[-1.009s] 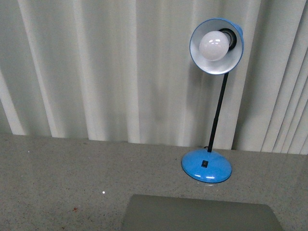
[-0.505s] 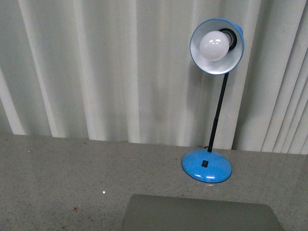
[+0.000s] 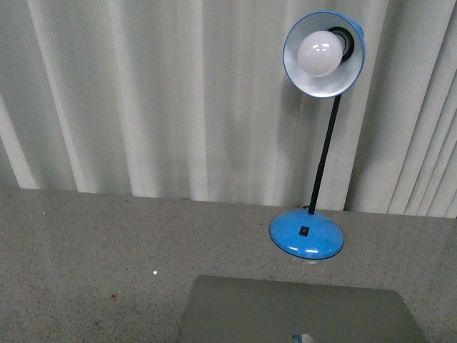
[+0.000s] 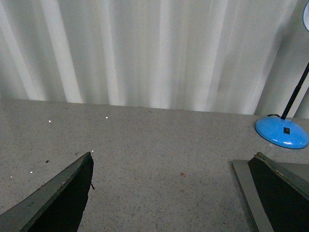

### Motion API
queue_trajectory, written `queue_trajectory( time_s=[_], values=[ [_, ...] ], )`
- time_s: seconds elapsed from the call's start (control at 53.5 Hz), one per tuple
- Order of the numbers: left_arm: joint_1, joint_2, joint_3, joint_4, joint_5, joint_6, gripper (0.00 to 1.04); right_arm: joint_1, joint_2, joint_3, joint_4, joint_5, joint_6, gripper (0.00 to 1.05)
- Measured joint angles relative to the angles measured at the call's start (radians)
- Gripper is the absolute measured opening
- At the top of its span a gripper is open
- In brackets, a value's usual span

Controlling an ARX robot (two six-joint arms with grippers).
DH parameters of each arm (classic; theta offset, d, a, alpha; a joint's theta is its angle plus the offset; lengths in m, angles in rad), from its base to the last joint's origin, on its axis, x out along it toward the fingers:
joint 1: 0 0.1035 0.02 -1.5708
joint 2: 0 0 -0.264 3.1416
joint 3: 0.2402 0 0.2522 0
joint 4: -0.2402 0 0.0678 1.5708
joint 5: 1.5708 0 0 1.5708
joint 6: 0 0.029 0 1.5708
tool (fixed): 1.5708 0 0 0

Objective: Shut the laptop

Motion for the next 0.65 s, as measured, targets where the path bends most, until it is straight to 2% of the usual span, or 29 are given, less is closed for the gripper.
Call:
queue_trajectory(
  time_s=[0.654],
  values=[
    [0.0, 0.0, 0.0, 0.0, 0.0, 0.0, 0.98, 0.0, 0.0, 0.0, 0.0, 0.0, 0.0, 0.97]
  ],
)
